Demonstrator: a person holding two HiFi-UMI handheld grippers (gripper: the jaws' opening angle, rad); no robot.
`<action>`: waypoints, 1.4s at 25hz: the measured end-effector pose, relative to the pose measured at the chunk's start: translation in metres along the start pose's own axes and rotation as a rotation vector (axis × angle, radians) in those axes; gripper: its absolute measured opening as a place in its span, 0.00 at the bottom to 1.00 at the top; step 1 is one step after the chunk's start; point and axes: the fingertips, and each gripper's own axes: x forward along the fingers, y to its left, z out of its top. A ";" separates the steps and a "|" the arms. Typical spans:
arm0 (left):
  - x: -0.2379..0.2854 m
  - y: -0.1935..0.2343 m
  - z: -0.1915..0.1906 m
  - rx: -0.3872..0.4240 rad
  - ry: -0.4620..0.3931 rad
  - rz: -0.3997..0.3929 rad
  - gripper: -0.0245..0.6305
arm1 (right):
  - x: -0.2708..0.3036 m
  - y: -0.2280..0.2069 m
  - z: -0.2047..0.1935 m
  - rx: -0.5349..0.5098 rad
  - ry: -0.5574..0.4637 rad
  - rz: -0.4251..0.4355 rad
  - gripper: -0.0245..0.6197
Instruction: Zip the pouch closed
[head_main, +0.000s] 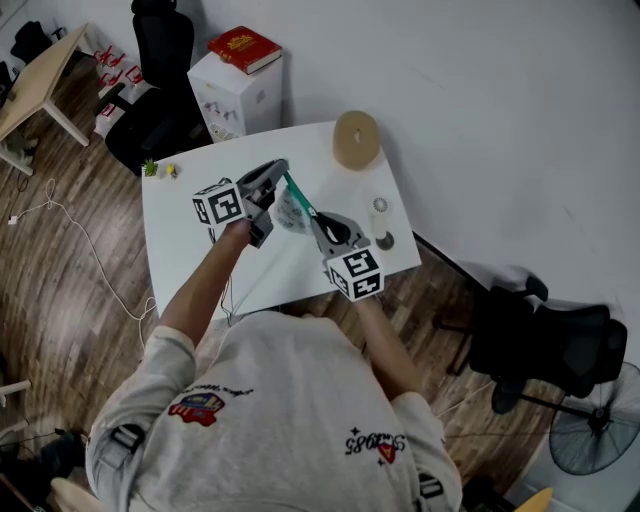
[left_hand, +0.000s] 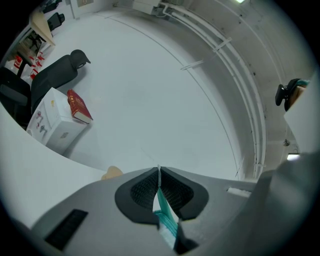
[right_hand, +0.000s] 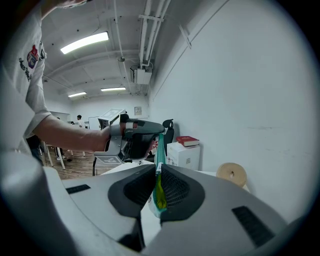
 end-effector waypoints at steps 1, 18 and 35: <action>0.000 0.000 0.002 -0.001 -0.006 0.004 0.06 | -0.001 -0.001 -0.002 0.007 0.002 -0.002 0.09; -0.008 0.020 0.023 -0.008 -0.051 0.046 0.06 | -0.005 -0.014 -0.027 0.064 0.030 -0.017 0.10; -0.006 0.023 0.013 0.300 0.034 0.170 0.06 | -0.018 -0.059 -0.032 0.096 0.010 -0.127 0.05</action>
